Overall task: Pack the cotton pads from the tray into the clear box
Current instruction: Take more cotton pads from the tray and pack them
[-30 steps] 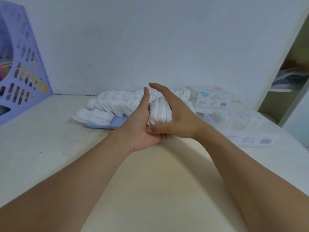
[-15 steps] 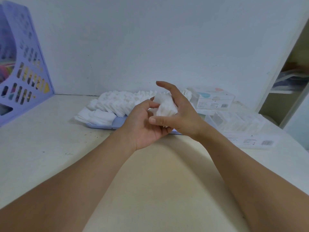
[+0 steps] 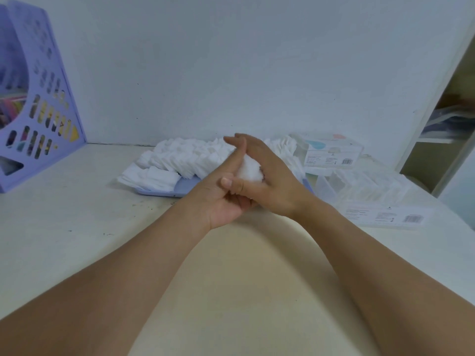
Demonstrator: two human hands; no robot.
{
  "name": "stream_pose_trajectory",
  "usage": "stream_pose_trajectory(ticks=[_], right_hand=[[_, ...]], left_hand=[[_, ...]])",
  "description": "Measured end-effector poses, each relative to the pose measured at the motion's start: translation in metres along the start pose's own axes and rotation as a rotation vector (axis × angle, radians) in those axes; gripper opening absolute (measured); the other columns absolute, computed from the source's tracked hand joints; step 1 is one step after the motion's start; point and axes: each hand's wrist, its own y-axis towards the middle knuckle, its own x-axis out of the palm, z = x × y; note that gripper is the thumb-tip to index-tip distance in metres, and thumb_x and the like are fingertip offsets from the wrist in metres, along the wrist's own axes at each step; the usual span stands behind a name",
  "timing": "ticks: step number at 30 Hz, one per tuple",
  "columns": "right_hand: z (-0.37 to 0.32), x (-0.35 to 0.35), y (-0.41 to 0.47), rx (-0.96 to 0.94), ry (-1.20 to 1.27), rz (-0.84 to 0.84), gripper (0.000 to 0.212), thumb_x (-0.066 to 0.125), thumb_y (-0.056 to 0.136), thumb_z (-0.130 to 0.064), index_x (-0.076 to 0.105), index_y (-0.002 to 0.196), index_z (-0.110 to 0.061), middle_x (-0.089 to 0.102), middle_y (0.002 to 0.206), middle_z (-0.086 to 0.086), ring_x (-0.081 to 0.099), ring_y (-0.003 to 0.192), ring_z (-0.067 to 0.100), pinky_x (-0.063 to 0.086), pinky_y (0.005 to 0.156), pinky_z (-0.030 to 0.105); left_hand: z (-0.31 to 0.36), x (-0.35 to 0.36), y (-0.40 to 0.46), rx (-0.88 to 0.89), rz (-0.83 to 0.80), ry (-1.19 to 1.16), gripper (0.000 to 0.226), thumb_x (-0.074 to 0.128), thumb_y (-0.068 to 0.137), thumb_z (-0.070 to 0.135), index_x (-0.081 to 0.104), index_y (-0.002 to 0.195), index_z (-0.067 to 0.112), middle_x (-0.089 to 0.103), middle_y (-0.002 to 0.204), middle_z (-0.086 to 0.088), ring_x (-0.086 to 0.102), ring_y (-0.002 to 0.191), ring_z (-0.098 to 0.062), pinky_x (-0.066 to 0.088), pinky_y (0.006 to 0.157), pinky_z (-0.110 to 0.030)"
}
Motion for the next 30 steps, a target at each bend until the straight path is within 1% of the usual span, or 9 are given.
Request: stream_pose_trajectory(ticks=[6,9,12,15,18,23,25,27,30], right_hand=[[-0.008,0.002,-0.001,-0.016,0.04,0.062,0.075,0.051,0.097,-0.048,0.017,0.161,-0.029,0.02,0.167,-0.015,0.014,0.15,-0.007,0.014,0.121,0.019],[-0.012,0.008,0.0,0.075,0.218,0.002,0.063,0.032,0.105,-0.052,0.011,0.162,-0.034,0.012,0.168,-0.017,0.012,0.149,-0.009,0.016,0.119,0.015],[-0.014,0.017,0.007,0.188,0.381,0.281,0.048,0.033,0.109,-0.042,0.038,0.153,-0.025,0.041,0.157,-0.006,0.04,0.141,0.005,0.034,0.118,0.027],[-0.023,0.033,0.023,0.257,0.074,0.247,0.026,0.068,0.096,-0.032,0.069,0.117,-0.016,0.071,0.109,-0.002,0.066,0.096,0.011,0.054,0.09,0.032],[-0.039,0.073,0.048,0.263,-0.173,0.019,0.042,0.082,0.079,-0.045,0.069,0.108,-0.017,0.069,0.097,-0.004,0.065,0.087,0.013,0.053,0.077,0.029],[-0.055,0.148,0.091,0.312,-0.688,-0.051,0.083,0.074,0.066,-0.078,0.056,0.114,-0.013,0.061,0.11,0.003,0.058,0.106,0.026,0.05,0.083,0.038],[-0.054,0.166,0.104,0.333,-0.734,-0.039,0.073,0.069,0.068,-0.081,0.06,0.101,-0.016,0.063,0.103,0.002,0.061,0.101,0.025,0.049,0.077,0.036],[-0.051,0.176,0.112,0.326,-0.704,-0.015,0.059,0.066,0.075,-0.076,0.048,0.073,-0.02,0.059,0.08,-0.004,0.059,0.079,0.02,0.037,0.055,0.029],[-0.044,0.178,0.12,0.304,-0.724,0.023,0.05,0.063,0.086,-0.059,0.037,0.066,-0.021,0.046,0.067,-0.005,0.051,0.067,0.019,0.025,0.048,0.027]], left_hand=[[0.007,-0.008,-0.001,-0.011,-0.038,0.183,0.04,0.053,0.102,0.03,0.057,0.138,0.015,0.065,0.134,-0.012,0.061,0.126,-0.025,0.047,0.109,-0.044],[0.016,-0.009,-0.002,0.055,0.051,0.244,0.027,0.062,0.095,0.022,0.066,0.118,0.009,0.065,0.126,-0.015,0.065,0.112,-0.026,0.048,0.102,-0.04],[0.053,-0.025,-0.009,0.351,0.258,0.202,0.014,0.072,0.088,0.012,0.07,0.101,0.007,0.074,0.106,-0.01,0.073,0.089,-0.019,0.059,0.074,-0.033],[0.101,-0.061,-0.034,0.659,0.528,0.335,0.012,0.081,0.08,0.007,0.073,0.088,0.01,0.076,0.091,-0.007,0.073,0.088,-0.022,0.061,0.081,-0.042],[0.123,-0.11,-0.059,0.697,0.741,0.504,0.014,0.084,0.079,0.014,0.072,0.085,0.016,0.075,0.093,-0.003,0.072,0.092,-0.023,0.059,0.09,-0.045],[0.122,-0.161,-0.079,0.694,0.898,0.292,0.019,0.082,0.083,0.019,0.067,0.095,0.024,0.071,0.103,0.006,0.07,0.096,-0.015,0.063,0.069,-0.031],[0.119,-0.163,-0.076,0.705,0.958,0.284,0.022,0.082,0.084,0.018,0.065,0.099,0.017,0.067,0.105,0.002,0.068,0.094,-0.017,0.061,0.057,-0.028],[0.117,-0.163,-0.071,0.696,0.966,0.287,0.034,0.079,0.086,0.019,0.06,0.112,0.009,0.062,0.11,-0.002,0.065,0.095,-0.02,0.059,0.054,-0.027],[0.122,-0.166,-0.065,0.652,0.934,0.192,0.03,0.064,0.098,0.02,0.052,0.123,0.009,0.057,0.121,-0.007,0.061,0.101,-0.024,0.059,0.057,-0.029]])
